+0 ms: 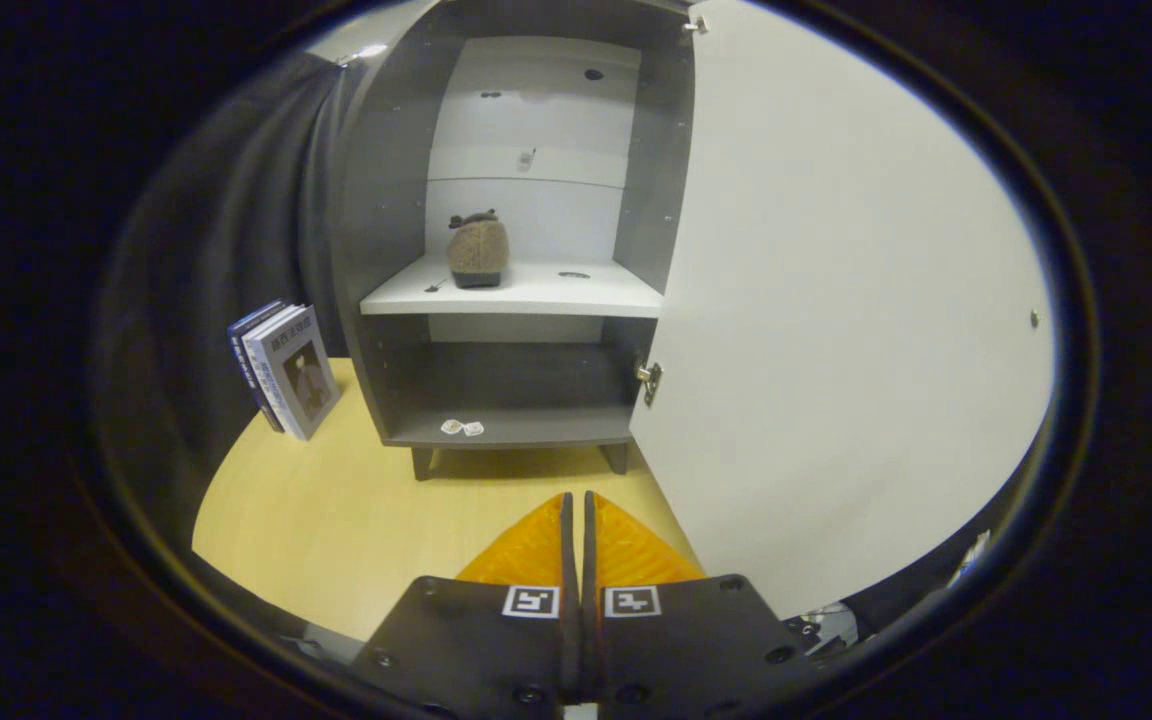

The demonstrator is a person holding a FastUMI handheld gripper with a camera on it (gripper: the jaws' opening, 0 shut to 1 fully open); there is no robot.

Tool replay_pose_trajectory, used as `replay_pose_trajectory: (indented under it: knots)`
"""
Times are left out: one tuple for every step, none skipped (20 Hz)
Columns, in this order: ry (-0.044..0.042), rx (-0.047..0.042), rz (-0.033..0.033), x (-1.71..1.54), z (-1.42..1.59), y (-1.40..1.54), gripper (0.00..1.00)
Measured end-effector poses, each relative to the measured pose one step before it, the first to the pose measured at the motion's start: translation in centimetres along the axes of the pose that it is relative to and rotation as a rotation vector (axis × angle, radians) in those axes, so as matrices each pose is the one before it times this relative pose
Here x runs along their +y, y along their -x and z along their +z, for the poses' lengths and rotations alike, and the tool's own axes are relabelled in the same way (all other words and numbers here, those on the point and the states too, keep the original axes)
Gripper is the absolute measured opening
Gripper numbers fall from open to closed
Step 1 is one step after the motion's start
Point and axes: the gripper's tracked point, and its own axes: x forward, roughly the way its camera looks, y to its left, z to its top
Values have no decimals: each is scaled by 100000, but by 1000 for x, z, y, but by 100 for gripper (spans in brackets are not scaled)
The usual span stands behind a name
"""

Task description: Open the shoe cabinet door, grab the shoes and put them into the shoe cabinet, then close the shoe cabinet door.

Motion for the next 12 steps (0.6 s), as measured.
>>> replay_pose_trajectory:
  knots:
    - [-202, -195, 183, -144, -18, 243, 2]
    - [-370, -99, 178, -84, -84, 78, 2]
    - [-109, 7, 15, -105, -56, 191, 2]
    - [-151, -107, 299, -78, 1, 166, 2]
    - [-73, -382, 152, 34, 139, 155, 3]
    - [6, -133, 262, 24, -109, 11, 2]
    - [-122, -9, 314, 37, -39, 104, 3]
    - [-147, 233, 336, 164, -168, -62, 2]
    - [-77, 324, 503, 185, -108, -5, 2]
    - [183, 535, 395, 173, -206, -91, 2]
    - [118, 471, 398, 189, -156, -7, 2]
    - [42, 258, 356, 196, -168, -147, 2]
